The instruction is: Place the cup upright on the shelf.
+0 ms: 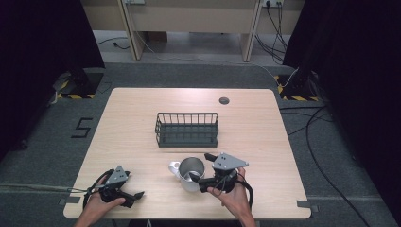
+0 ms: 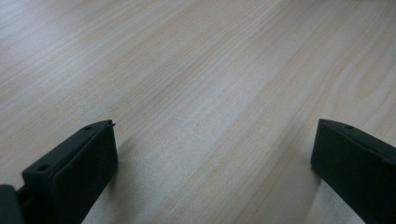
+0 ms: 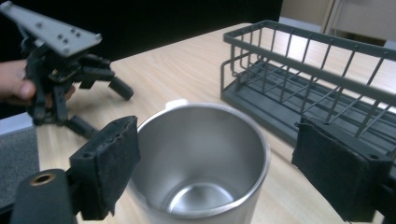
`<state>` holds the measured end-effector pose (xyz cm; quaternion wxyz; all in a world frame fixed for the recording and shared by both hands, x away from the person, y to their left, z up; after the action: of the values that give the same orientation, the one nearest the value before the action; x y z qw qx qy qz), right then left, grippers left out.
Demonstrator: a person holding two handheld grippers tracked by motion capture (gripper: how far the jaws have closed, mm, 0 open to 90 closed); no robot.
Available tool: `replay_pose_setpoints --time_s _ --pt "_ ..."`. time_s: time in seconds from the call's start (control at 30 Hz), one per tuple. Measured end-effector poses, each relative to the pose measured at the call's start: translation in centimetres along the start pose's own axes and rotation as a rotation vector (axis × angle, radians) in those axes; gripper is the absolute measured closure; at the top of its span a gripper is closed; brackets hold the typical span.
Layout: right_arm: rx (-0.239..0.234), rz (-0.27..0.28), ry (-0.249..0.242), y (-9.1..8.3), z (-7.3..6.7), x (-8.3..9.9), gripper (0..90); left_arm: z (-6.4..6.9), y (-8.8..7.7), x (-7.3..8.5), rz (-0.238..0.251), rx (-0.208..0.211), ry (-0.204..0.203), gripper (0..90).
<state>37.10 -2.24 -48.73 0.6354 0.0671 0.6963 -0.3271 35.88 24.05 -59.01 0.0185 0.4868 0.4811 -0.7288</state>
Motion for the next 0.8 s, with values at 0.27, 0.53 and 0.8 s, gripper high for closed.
replay_pose_setpoints --time_s 0.27,0.53,0.8 --pt "0.034 0.026 0.020 1.0 -1.1 1.6 10.7 0.0 0.0 0.0 0.001 0.000 -0.001 0.0" --pt "0.040 0.041 0.027 2.2 -1.0 1.4 5.8 0.0 0.0 0.0 0.000 0.000 0.000 0.0" --pt "0.050 0.059 0.021 3.9 -1.0 1.3 4.5 0.0 0.0 0.0 0.000 0.000 0.000 0.0"
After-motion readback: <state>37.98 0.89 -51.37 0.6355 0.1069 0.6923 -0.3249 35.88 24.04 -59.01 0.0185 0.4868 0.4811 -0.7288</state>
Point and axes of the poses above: each handheld gripper's, and its own axes: y roughly forward along the jaws, x roughly out of its underside, z roughly to its right, the point moved 9 cm from there along y, roughly forward along the jaws, and after that the axes turned 4 degrees about -y, right-handed, at the moved point
